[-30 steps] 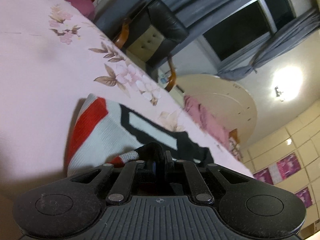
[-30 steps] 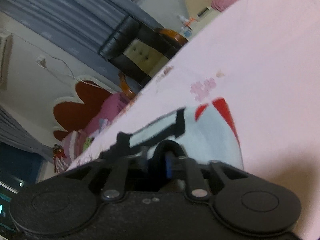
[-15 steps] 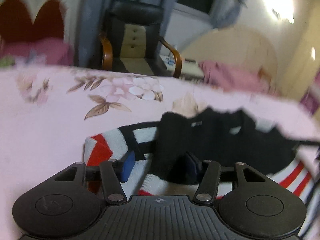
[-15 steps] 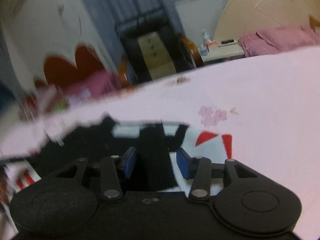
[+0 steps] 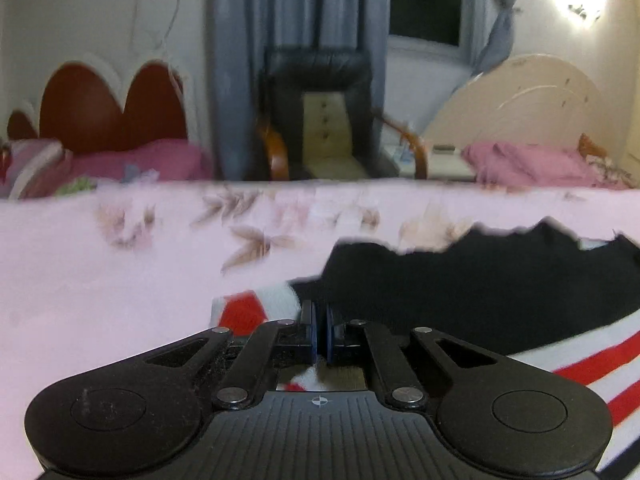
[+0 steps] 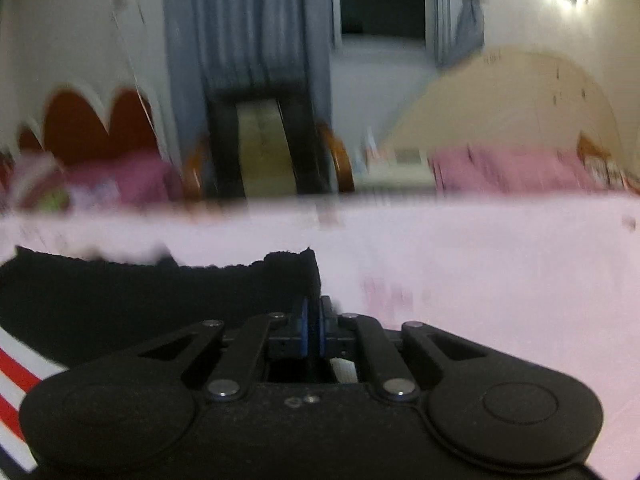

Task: Fold small clothes
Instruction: 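Lay the black hem over the collar and open both grippers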

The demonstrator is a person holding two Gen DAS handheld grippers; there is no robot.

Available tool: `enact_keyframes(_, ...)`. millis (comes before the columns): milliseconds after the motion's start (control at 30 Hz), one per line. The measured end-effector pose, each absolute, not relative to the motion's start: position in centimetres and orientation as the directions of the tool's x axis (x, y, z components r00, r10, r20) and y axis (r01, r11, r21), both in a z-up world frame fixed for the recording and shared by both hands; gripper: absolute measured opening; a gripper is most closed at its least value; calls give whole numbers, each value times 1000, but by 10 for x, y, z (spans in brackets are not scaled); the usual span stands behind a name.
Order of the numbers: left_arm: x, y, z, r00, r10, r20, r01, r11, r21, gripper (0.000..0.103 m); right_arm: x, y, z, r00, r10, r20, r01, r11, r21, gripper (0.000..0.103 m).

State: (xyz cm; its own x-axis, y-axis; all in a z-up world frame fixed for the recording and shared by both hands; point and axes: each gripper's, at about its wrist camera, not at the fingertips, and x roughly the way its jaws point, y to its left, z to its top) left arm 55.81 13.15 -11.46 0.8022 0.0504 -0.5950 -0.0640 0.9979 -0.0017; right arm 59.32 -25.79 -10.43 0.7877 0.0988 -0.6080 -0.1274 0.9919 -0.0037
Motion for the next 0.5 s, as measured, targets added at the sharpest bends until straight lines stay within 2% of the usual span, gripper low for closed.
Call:
enact_keyframes(33, 560, 128, -113, 800, 64, -597, -64, 998, 22, 4, 598, -259, -115, 764, 89, -639, -118, 993, -3, 6)
enact_keyframes(133, 563, 121, -112, 790, 74, -609, -40, 997, 70, 4, 596, -260, -116, 776, 85, -625, -108, 994, 1, 9)
enact_keyframes(167, 563, 121, -110, 787, 68, -613, -34, 997, 66, 6, 596, -260, -116, 777, 78, -625, -107, 994, -9, 13)
enact_keyframes(200, 562, 124, -108, 786, 63, -615, -37, 998, 55, 23, 596, -261, -114, 779, 63, -623, -97, 995, -21, 22)
enact_keyframes(233, 560, 129, -102, 785, 72, -615, -61, 997, 38, 56, 593, -259, -109, 787, 53, -615, -89, 996, -27, 29)
enact_keyframes(267, 555, 130, -95, 799, 71, -597, -79, 997, 14, 67, 587, -257, -100, 808, 60, -586, -90, 996, -23, 43)
enact_keyframes(300, 544, 132, -84, 837, 46, -545, -72, 997, -26, 72, 579, -254, -93, 838, 77, -540, -102, 995, -16, 47)
enact_keyframes(367, 539, 120, -70, 854, -22, -520, -12, 998, -61, 72, 568, -242, -79, 858, 135, -496, -160, 987, -8, 48)
enact_keyframes(500, 558, 58, -70, 814, -155, -559, 159, 986, -42, 72, 578, -191, -83, 786, 257, -562, -316, 949, -9, 40)
